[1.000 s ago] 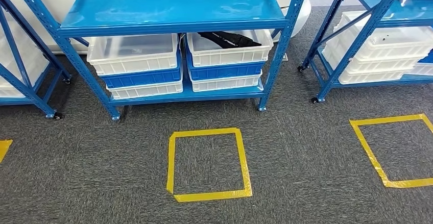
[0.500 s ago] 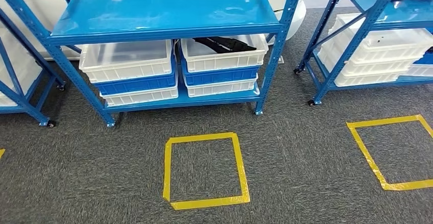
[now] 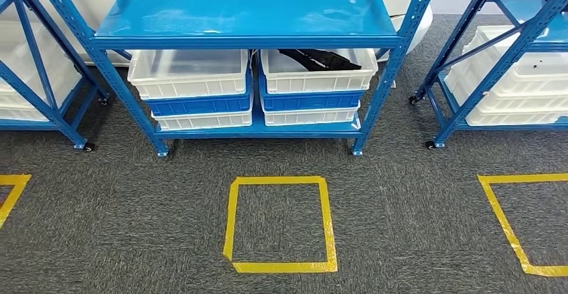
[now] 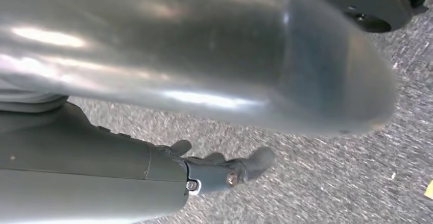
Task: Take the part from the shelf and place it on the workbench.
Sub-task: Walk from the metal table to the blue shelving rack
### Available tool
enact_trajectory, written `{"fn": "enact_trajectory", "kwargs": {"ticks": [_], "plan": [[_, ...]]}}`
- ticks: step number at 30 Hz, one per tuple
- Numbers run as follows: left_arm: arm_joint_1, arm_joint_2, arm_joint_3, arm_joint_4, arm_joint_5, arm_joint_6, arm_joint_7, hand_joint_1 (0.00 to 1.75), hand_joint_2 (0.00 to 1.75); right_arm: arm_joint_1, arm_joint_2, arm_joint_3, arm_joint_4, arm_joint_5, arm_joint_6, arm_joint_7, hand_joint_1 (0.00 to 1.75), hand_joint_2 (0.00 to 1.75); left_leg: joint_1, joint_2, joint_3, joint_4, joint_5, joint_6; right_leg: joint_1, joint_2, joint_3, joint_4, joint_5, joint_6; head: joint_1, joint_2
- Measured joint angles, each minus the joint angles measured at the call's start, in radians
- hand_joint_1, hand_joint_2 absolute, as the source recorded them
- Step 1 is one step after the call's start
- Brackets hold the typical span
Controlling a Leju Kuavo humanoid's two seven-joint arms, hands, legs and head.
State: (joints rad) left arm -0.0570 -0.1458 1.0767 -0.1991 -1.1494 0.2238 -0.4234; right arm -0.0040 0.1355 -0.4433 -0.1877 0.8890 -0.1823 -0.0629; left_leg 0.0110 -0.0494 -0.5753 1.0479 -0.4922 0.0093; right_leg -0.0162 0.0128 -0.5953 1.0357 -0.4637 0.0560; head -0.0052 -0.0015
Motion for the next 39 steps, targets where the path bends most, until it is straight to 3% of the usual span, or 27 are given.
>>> {"fn": "enact_trajectory", "kwargs": {"ticks": [2, 4, 7, 8, 9, 10, 13, 15, 27, 39], "plan": [[0.001, 0.000, 0.000, 0.000, 0.000, 0.001, 0.000, 0.00, 0.00, -0.002, 0.000, 0.000, 0.000, 0.001, 0.000, 0.000, 0.00, 0.00, 0.002, -0.001, 0.003, -0.004, -0.001, -0.011, 0.004, -0.003, 0.004, -0.003, 0.004, -0.017, 0.001, 0.000], [0.001, 0.000, 0.000, 0.000, 0.000, 0.001, 0.000, 0.00, 0.00, -0.002, -0.001, 0.001, 0.000, 0.001, 0.000, 0.000, 0.00, 0.00, 0.004, 0.015, -0.003, 0.021, -0.018, -0.020, 0.001, -0.008, 0.012, -0.008, 0.005, -0.032, -0.001, 0.000], [0.001, 0.000, 0.000, 0.000, 0.000, 0.001, 0.000, 0.00, 0.00, -0.001, 0.000, 0.001, 0.000, 0.002, 0.000, 0.000, 0.00, 0.00, 0.003, 0.039, -0.082, 0.189, -0.100, -0.026, 0.002, -0.020, 0.023, -0.011, -0.001, -0.051, -0.005, 0.000], [0.001, 0.000, 0.000, 0.000, 0.000, 0.001, 0.000, 0.00, 0.00, -0.001, 0.000, 0.001, 0.000, 0.002, 0.000, 0.000, 0.00, 0.00, 0.003, 0.041, -0.113, 0.244, -0.118, -0.027, 0.005, -0.023, 0.026, -0.011, -0.003, -0.054, -0.004, 0.000], [0.001, 0.000, 0.000, 0.000, 0.000, 0.001, 0.000, 0.00, 0.00, -0.001, 0.000, 0.001, 0.000, 0.002, 0.000, 0.000, 0.00, 0.00, 0.003, 0.042, -0.130, 0.270, -0.118, -0.027, 0.006, -0.026, 0.028, -0.011, -0.005, -0.056, -0.004, 0.000], [0.002, 0.000, 0.001, 0.000, 0.000, 0.002, 0.000, 0.00, 0.00, -0.001, -0.001, 0.001, 0.000, 0.003, 0.000, 0.000, 0.00, 0.00, 0.003, 0.043, -0.128, 0.258, -0.098, -0.025, 0.008, -0.029, 0.032, -0.011, -0.006, -0.058, -0.004, 0.000], [0.002, 0.000, 0.002, 0.000, 0.000, 0.003, 0.000, 0.00, 0.00, -0.001, 0.000, 0.002, 0.000, 0.006, 0.000, 0.000, 0.00, 0.00, 0.001, 0.060, -0.046, 0.080, -0.001, -0.015, 0.014, -0.035, 0.044, -0.009, -0.015, -0.052, -0.005, 0.000], [0.000, 0.000, 0.003, 0.000, 0.000, 0.004, -0.001, 0.00, 0.00, -0.001, 0.001, 0.003, 0.000, 0.008, 0.001, 0.000, 0.00, 0.00, -0.003, 0.067, -0.014, 0.009, 0.019, -0.010, 0.020, -0.038, 0.044, -0.007, -0.021, -0.045, -0.004, 0.000], [0.001, -0.001, 0.006, 0.000, 0.001, -0.001, -0.006, 0.00, 0.00, -0.001, 0.000, 0.004, 0.000, 0.003, 0.009, 0.017, 0.00, 0.00, -0.011, 0.058, -0.016, 0.002, 0.018, -0.005, 0.017, -0.044, 0.051, -0.020, -0.019, -0.035, -0.004, 0.000], [0.000, 0.000, 0.006, 0.000, -0.003, 0.000, -0.005, 0.00, 0.00, -0.002, 0.000, 0.004, 0.000, 0.006, 0.017, 0.021, 0.00, 0.00, -0.009, 0.058, -0.014, 0.003, 0.017, -0.003, 0.020, -0.044, 0.052, -0.022, -0.018, -0.034, -0.004, 0.000]]}}
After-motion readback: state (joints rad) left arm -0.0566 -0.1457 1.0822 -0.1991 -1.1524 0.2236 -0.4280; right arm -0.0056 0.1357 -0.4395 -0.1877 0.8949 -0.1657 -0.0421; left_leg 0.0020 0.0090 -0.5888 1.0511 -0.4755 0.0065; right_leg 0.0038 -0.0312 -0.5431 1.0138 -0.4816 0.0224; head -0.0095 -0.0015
